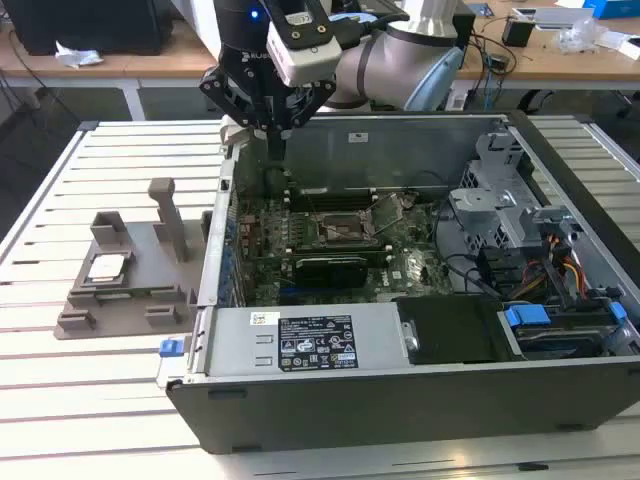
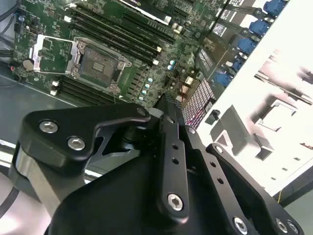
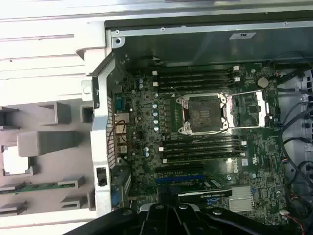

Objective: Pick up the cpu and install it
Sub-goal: 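Reach for the cpu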

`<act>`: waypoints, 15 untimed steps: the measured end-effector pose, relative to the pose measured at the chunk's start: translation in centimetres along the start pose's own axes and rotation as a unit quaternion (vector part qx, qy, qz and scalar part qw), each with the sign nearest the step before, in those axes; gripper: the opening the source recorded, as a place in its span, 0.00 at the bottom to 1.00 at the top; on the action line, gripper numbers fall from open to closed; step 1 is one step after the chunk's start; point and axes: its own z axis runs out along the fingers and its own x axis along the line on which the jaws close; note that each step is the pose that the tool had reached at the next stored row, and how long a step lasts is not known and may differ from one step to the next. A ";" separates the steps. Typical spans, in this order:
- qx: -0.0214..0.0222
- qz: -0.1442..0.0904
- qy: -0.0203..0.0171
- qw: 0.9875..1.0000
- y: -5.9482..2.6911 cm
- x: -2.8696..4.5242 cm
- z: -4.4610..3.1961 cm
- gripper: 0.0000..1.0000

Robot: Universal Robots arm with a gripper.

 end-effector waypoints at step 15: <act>0.000 0.000 0.000 1.000 -0.25 3.35 -0.09 0.11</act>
